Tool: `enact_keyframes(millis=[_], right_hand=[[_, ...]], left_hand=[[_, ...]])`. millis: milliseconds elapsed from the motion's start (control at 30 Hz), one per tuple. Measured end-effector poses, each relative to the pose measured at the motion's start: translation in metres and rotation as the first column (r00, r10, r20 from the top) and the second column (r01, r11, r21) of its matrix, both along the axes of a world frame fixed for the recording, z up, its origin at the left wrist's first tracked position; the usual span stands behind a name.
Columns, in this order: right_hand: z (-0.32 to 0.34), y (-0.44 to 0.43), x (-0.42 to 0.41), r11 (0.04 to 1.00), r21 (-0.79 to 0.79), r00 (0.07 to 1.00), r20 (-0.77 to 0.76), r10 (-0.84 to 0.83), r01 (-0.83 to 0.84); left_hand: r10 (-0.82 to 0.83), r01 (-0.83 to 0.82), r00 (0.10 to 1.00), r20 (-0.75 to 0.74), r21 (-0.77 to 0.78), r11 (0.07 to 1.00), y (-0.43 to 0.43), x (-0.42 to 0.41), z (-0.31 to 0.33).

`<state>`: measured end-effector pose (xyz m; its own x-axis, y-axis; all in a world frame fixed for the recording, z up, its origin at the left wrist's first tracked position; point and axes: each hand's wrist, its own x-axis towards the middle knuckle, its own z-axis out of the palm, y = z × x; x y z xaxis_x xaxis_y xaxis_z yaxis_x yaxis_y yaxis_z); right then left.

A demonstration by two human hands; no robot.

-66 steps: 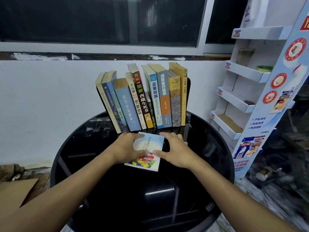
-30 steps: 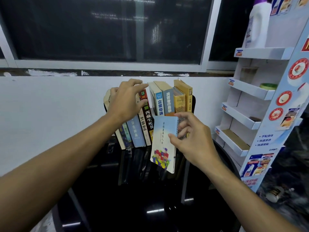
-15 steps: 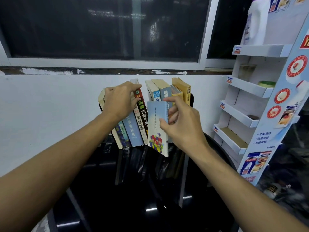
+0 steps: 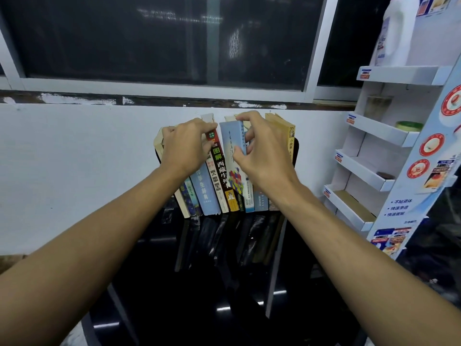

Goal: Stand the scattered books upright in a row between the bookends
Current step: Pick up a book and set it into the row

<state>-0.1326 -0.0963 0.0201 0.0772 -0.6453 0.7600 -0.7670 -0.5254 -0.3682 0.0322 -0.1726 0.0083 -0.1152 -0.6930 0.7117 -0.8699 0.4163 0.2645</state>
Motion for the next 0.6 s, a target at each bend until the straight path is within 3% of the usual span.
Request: enact_keyframes(millis=[167,600], right_hand=[[0.006,-0.011,0.01,0.998,-0.049,0.998,-0.055,-0.033,0.03],[0.018,-0.024,0.01,0.996,-0.085,0.999,-0.024,-0.031,0.029]], left_hand=[[0.002,-0.002,1.0,-0.023,0.004,1.0,0.0,0.001,-0.001],[0.01,-0.009,0.998,-0.056,0.01,1.0,-0.003,0.003,-0.006]])
